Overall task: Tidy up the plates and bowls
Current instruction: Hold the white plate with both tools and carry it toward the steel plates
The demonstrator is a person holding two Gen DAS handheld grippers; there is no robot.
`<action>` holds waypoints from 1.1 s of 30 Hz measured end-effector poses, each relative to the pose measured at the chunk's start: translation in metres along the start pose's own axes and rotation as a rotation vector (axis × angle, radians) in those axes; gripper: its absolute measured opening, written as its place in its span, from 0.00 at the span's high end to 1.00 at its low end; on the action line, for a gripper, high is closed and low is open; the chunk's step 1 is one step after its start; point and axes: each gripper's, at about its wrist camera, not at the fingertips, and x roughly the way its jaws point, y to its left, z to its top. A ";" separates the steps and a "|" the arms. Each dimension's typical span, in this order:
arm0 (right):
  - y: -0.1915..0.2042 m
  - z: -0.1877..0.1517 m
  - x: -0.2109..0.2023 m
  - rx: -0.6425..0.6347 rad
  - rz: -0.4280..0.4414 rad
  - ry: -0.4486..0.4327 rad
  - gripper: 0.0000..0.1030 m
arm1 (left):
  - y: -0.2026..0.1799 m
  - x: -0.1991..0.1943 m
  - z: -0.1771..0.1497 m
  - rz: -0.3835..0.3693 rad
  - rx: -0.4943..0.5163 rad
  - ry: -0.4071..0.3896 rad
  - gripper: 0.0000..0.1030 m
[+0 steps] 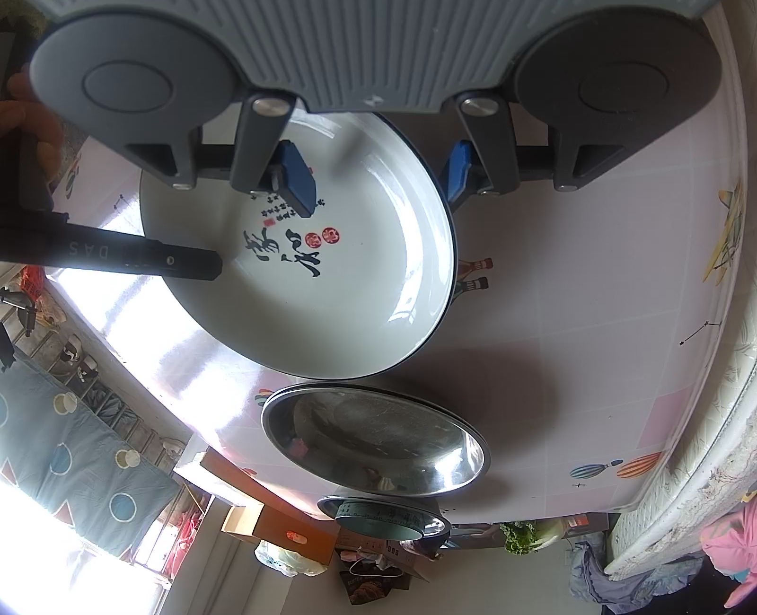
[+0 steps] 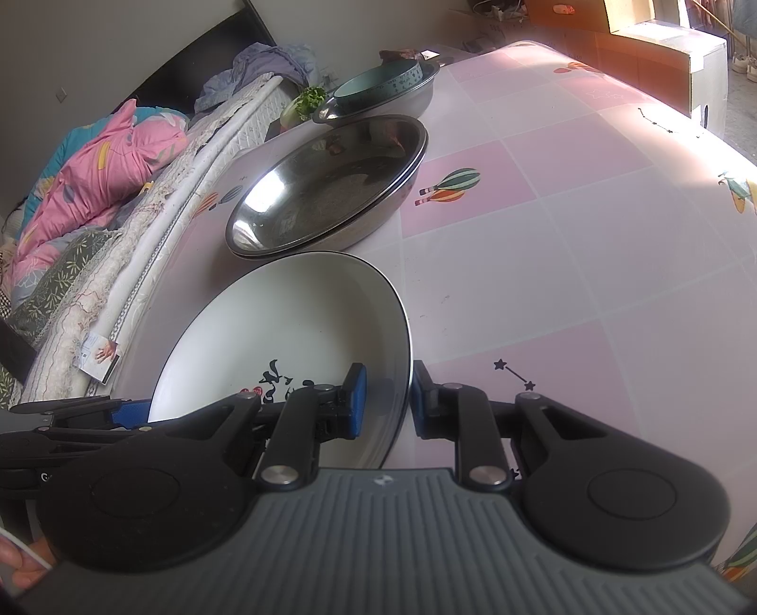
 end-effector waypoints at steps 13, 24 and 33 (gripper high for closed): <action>0.000 0.000 0.000 0.000 0.000 0.000 0.81 | 0.000 0.000 0.000 0.000 0.000 0.000 0.45; 0.000 0.000 0.000 0.001 0.001 -0.001 0.81 | -0.001 0.000 0.000 0.000 0.000 0.000 0.44; 0.000 0.000 0.000 0.001 0.001 -0.001 0.81 | -0.001 0.001 0.000 0.000 0.000 0.000 0.44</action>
